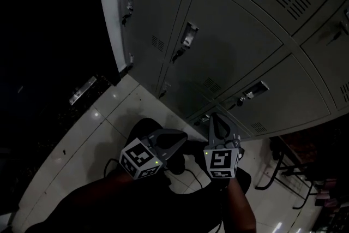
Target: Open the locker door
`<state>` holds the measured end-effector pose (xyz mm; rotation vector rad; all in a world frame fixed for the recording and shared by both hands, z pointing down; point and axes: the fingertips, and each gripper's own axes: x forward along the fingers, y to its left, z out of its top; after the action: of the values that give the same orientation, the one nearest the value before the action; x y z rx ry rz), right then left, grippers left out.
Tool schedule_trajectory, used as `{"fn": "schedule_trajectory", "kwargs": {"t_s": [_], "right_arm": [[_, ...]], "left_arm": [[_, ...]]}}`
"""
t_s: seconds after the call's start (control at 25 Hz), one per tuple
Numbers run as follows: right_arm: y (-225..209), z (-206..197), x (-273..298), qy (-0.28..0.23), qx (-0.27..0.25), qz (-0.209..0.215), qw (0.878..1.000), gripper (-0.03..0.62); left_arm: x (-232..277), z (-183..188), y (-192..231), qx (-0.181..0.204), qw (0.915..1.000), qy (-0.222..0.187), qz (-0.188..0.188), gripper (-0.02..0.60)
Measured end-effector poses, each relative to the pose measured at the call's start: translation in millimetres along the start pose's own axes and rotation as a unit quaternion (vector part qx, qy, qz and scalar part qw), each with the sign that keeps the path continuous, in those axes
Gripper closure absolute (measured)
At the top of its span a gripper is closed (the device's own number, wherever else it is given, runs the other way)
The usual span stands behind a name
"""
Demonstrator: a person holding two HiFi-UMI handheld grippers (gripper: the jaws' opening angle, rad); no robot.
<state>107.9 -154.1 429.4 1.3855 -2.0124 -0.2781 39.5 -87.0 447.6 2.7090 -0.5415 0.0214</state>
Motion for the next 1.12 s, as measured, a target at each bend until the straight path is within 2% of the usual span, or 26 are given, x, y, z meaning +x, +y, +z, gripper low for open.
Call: {"fn": "schedule_trajectory", "kwargs": {"t_s": [0.2,0.32,0.4,0.52,0.6,0.64,0.68,0.72,0.76,0.84,0.88,0.92,0.96,1.04,1.08,1.12], "right_arm": [[10.9,6.5,10.6,0.002,-0.009,0.009,1.000,0.591],[16.8,4.4,12.1,0.007,-0.007,0.014,1.000,0.591],[20.2,3.5,13.2,0.010,-0.005,0.017,1.000,0.591],[26.2,3.9,12.8,0.012,0.004,0.023,1.000,0.588],[32.3,3.1,7.7,0.011,0.021,0.030,0.999,0.586],[35.3,1.5,4.3,0.011,0.031,0.033,0.999,0.586],[38.2,-1.2,0.6,0.011,0.042,0.036,0.998,0.586],[41.1,-5.0,-3.2,0.013,0.054,0.038,0.998,0.586],[44.3,-10.0,-7.2,0.016,0.067,0.041,0.997,0.586],[50.5,-21.8,-15.5,0.024,0.088,0.044,0.995,0.586],[52.7,-27.8,-19.4,0.027,0.095,0.043,0.994,0.586],[54.3,-33.3,-23.0,0.029,0.101,0.042,0.994,0.586],[55.3,-38.3,-26.3,0.033,0.105,0.041,0.993,0.586],[57.2,-47.2,-31.3,0.043,0.111,0.041,0.992,0.586],[57.7,-50.1,-33.1,0.045,0.114,0.041,0.992,0.586],[57.8,-51.9,-34.6,0.046,0.117,0.040,0.991,0.586]], "left_arm": [[-6.6,4.2,20.6,0.011,0.9998,-0.004,0.016,0.569],[-6.2,11.7,44.9,0.048,0.9979,-0.002,0.044,0.569],[-4.7,21.5,64.5,0.089,0.9937,0.002,0.068,0.569],[1.3,39.3,92.9,0.182,0.9768,0.022,0.111,0.566],[7.6,47.3,112.9,0.243,0.9598,0.041,0.135,0.531],[11.5,51.4,123.7,0.277,0.9482,0.053,0.146,0.504],[15.8,56.9,134.9,0.319,0.9317,0.068,0.159,0.492],[20.2,63.8,146.4,0.371,0.9082,0.086,0.174,0.472],[24.6,71.3,157.5,0.428,0.8769,0.106,0.191,0.451],[34.1,84.5,177.4,0.538,0.8013,0.141,0.220,0.426],[39.8,88.8,185.7,0.580,0.7660,0.154,0.230,0.420],[45.9,91.8,192.7,0.613,0.7361,0.164,0.236,0.412],[52.2,93.8,198.7,0.637,0.7116,0.174,0.241,0.402],[64.7,94.8,211.0,0.669,0.6747,0.191,0.246,0.400],[70.0,94.4,218.3,0.678,0.6616,0.201,0.250,0.400],[74.1,94.2,226.5,0.682,0.6526,0.210,0.254,0.402]]}}
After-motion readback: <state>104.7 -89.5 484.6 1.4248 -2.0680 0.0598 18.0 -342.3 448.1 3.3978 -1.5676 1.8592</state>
